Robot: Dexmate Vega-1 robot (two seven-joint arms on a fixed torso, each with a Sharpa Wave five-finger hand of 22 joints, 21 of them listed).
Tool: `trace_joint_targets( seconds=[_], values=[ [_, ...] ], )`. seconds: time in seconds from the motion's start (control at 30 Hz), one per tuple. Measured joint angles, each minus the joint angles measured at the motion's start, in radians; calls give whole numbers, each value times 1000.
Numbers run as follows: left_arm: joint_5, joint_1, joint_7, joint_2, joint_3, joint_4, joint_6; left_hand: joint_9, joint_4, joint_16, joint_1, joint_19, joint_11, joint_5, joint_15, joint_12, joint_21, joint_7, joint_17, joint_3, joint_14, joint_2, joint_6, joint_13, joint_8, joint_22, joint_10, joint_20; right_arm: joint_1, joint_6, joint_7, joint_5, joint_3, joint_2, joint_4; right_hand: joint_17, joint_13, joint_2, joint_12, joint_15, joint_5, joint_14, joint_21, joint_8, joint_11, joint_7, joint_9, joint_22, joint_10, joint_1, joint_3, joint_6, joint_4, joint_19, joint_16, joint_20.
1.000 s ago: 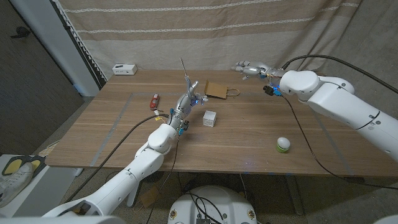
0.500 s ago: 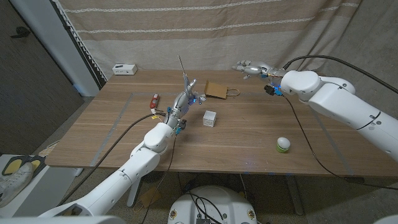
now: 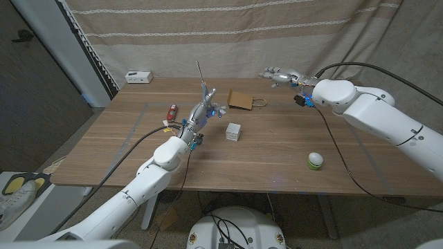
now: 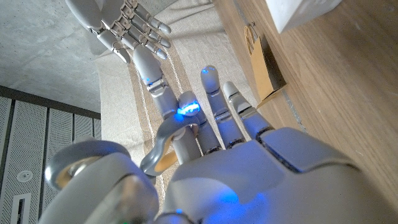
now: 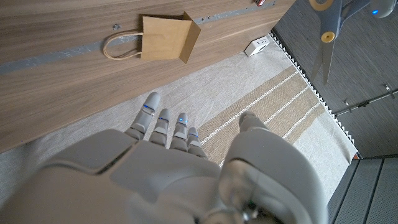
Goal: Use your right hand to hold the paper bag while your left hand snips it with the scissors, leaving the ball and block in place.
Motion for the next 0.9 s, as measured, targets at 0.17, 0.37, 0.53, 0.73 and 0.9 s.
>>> trace_joint_targets(
  seconds=[0.17, 0.37, 0.53, 0.73, 0.9],
  values=[
    [-15, 10, -10, 13, -4, -18, 12, -5, -1, -4, 0, 4, 0, -15, -5, 0, 0, 0, -10, -1, 5, 0, 0, 0, 0, -5, 0, -4, 4, -1, 0, -7, -8, 1, 6, -7, -5, -1, -8, 0, 0, 0, -9, 0, 5, 4, 0, 0, -5, -1, 13, -12, -13, -6, -7, 5],
    [-21, 23, -15, 24, -6, -35, 18, -5, -15, -4, -4, 5, 0, -22, -2, 0, 0, 1, -10, -15, 9, 4, -1, 0, 0, -9, 0, -5, 9, -1, 0, -25, -19, -3, 9, -20, -9, -15, -15, 2, 0, -13, -25, 0, 8, 8, 0, 0, -15, 35, 28, -19, -48, -11, -14, 11],
    [-25, 31, -18, 31, -6, -50, 25, -5, -15, -7, -4, 5, -1, -31, -7, 0, -7, 1, -15, -15, 14, 3, -2, 0, 0, -14, -1, -5, 11, -1, 0, -41, -24, -6, 15, -29, -14, -13, -15, -8, 0, -3, -36, 4, 4, 9, 0, 0, -18, 72, 42, -20, -75, -11, -21, 11],
    [-27, 40, -24, 36, -1, -69, 31, -5, -15, -7, -5, 5, 3, -37, -3, 0, -7, 9, -17, -15, 18, 3, 6, 0, 4, -14, 3, -5, 17, 2, 6, -60, -32, -8, 24, -35, -19, -11, -15, -16, 0, -6, -46, 8, -1, 14, 0, 0, -24, 92, 49, -25, -97, -11, -25, 11],
    [-28, 48, -24, 38, 7, -91, 40, -5, -13, -7, -6, 5, 7, -46, -3, 0, -11, 9, -19, -17, 18, 2, 6, -79, 7, -14, 7, -5, 20, 11, 14, -81, -37, -8, 32, -39, -26, -9, -22, -32, 0, 7, -51, 12, 4, 14, 0, 1, -29, 120, 57, -25, -118, 8, -24, -26]
  ],
)
